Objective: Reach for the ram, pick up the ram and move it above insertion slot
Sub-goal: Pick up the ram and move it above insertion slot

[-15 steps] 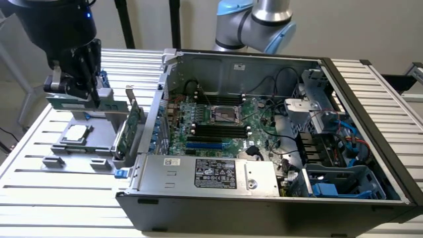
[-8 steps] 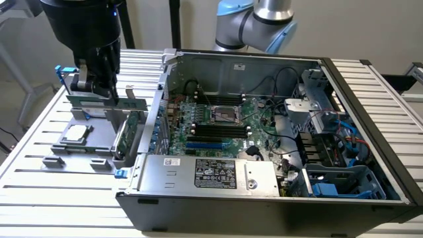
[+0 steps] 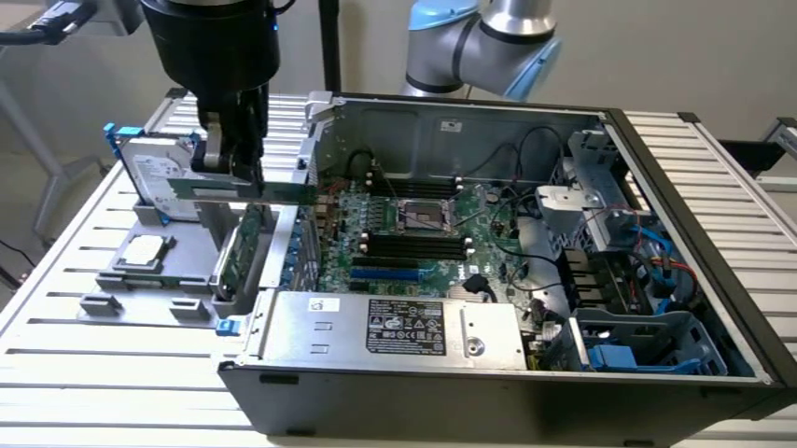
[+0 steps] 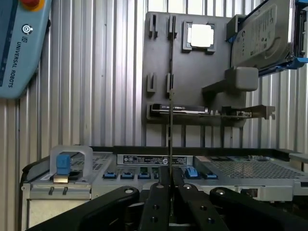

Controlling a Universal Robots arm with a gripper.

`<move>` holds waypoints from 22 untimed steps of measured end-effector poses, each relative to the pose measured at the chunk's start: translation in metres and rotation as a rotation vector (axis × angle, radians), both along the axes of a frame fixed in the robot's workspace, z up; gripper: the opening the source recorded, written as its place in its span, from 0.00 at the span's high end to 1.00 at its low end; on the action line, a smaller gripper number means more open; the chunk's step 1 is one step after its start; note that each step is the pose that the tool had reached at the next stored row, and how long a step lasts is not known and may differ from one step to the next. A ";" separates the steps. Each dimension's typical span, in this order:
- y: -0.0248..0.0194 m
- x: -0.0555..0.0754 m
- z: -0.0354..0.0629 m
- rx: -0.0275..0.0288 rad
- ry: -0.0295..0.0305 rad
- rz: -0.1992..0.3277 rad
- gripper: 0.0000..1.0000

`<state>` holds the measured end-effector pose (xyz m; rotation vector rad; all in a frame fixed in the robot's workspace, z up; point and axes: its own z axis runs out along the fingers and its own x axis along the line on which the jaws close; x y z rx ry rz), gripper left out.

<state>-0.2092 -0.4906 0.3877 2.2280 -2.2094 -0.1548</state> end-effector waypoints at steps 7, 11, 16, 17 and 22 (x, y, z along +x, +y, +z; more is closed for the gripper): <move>0.0000 0.032 0.0000 0.0123 0.0001 0.002 0.87; 0.0000 0.050 0.0000 0.0163 0.0002 0.003 0.87; 0.0000 0.071 0.0000 0.0180 0.0002 0.005 0.87; 0.0001 0.075 0.0000 0.0180 0.0003 0.005 0.87; 0.0019 0.092 0.0000 0.0179 0.0003 0.007 0.87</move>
